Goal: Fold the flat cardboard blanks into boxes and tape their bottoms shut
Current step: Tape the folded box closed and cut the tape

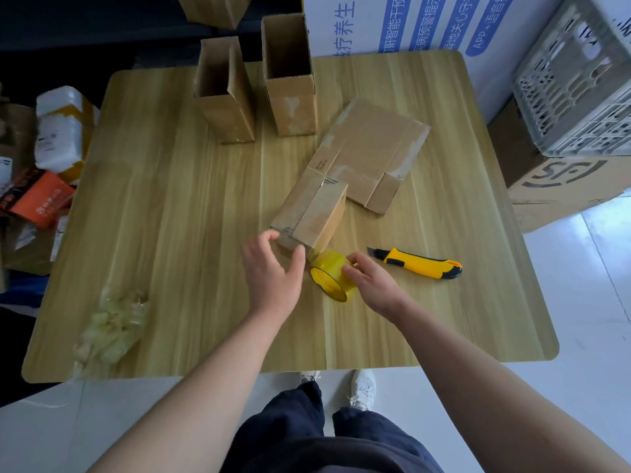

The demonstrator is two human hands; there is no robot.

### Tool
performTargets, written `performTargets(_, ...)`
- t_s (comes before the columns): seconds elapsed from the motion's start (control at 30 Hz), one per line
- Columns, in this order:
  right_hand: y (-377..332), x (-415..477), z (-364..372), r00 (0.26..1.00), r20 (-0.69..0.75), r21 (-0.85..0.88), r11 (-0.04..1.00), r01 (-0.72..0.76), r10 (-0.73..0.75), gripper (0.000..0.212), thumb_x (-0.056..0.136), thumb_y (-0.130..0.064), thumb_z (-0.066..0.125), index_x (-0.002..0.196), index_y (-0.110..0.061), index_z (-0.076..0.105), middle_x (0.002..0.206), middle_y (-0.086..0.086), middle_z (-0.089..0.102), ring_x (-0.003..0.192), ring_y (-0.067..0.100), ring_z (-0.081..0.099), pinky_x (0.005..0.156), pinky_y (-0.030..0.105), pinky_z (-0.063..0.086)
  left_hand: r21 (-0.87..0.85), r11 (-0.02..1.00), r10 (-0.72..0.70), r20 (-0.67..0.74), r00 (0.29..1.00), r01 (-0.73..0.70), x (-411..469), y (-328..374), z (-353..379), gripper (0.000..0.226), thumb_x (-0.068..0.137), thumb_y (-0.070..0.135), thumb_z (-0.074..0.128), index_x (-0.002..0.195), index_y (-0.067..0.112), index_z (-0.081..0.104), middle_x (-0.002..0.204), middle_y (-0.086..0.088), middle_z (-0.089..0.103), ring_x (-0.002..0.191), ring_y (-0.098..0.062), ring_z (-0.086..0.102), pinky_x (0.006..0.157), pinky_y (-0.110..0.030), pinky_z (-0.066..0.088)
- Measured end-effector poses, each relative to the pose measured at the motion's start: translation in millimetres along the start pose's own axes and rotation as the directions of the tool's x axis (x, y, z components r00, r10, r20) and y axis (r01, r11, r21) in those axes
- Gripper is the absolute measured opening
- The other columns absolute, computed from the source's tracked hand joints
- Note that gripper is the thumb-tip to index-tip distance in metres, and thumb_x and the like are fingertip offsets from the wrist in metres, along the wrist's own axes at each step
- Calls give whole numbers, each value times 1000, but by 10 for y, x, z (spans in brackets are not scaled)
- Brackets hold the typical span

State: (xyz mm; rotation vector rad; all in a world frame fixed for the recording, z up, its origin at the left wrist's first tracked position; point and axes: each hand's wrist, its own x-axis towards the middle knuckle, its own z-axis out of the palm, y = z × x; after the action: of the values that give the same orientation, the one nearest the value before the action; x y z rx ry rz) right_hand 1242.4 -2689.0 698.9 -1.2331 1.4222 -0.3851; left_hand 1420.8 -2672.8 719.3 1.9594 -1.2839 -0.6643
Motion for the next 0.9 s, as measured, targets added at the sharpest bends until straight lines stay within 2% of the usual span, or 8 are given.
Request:
performTargets(0.1, -2, -8, -24, 1000, -13, -11, 1000, 0, 0, 15, 100, -26, 46, 101, -16, 57, 83, -3, 53, 79, 15, 47, 72, 33, 39, -61, 955, -288, 53, 956, 291, -336, 71, 123, 57, 80, 34, 74, 117, 9, 40, 116, -3, 35, 97, -24, 48, 86, -33, 43)
performTargets(0.17, -7, -39, -43, 1000, -17, -31, 999, -10, 9, 17, 100, -26, 45, 102, -15, 57, 84, -1, 54, 79, 15, 47, 72, 33, 39, -131, 862, -465, 183, 866, 490, -358, 125, 247, 64, 77, 40, 76, 120, 12, 37, 119, -5, 40, 98, -26, 51, 85, -34, 44)
performTargets(0.3, -9, -99, -68, 1000, 18, -66, 998, 7, -6, 16, 100, -25, 46, 104, -15, 59, 86, 2, 57, 78, 16, 49, 71, 32, 40, -379, 604, -594, 372, 713, 701, -240, 232, 451, 51, 77, 36, 77, 113, 23, 44, 112, -7, 60, 100, -27, 64, 89, -48, 54)
performTargets(0.4, 92, -101, -153, 999, -2, -138, 989, 47, -48, 20, 99, -18, 47, 111, -17, 63, 105, 0, 62, 97, 17, 56, 82, 28, 42, -451, 527, -631, 361, 687, 721, -165, 278, 519, 30, 80, 13, 75, 99, 21, 53, 115, -9, 62, 103, -29, 63, 94, -49, 52)
performTargets(0.53, 400, 11, -481, 968, -239, -516, 855, -55, -81, 49, 86, 2, 46, 133, -11, 52, 137, 8, 48, 124, 28, 47, 103, 32, 36, -397, 577, -629, 342, 698, 714, -123, 234, 506, 26, 80, 8, 72, 99, 21, 58, 113, -7, 63, 102, -28, 61, 92, -44, 51)
performTargets(0.63, 555, 91, -653, 955, -294, -685, 707, -177, -45, 56, 84, 4, 44, 137, -15, 44, 136, 8, 47, 120, 32, 45, 99, 37, 35, -368, 639, -605, 303, 737, 676, -102, 192, 465, 24, 81, 8, 69, 100, 21, 61, 110, -6, 63, 92, -25, 57, 80, -34, 46)
performTargets(0.77, 633, 192, -720, 955, -288, -754, 632, -180, -71, 46, 87, 2, 45, 128, -19, 46, 119, 9, 55, 107, 31, 48, 88, 35, 36, -373, 648, -611, 266, 746, 664, -45, 178, 406, 15, 83, 14, 70, 95, 19, 63, 97, 0, 62, 84, -19, 54, 78, -32, 43)
performTargets(0.9, 524, 148, -750, 995, -101, -701, 711, -54, -25, 38, 89, -12, 54, 125, -19, 44, 109, 7, 50, 88, 28, 51, 71, 33, 41, -368, 674, -582, 271, 767, 641, -3, 175, 357, 15, 82, 21, 75, 84, 19, 61, 85, 5, 60, 81, -17, 54, 77, -28, 41)
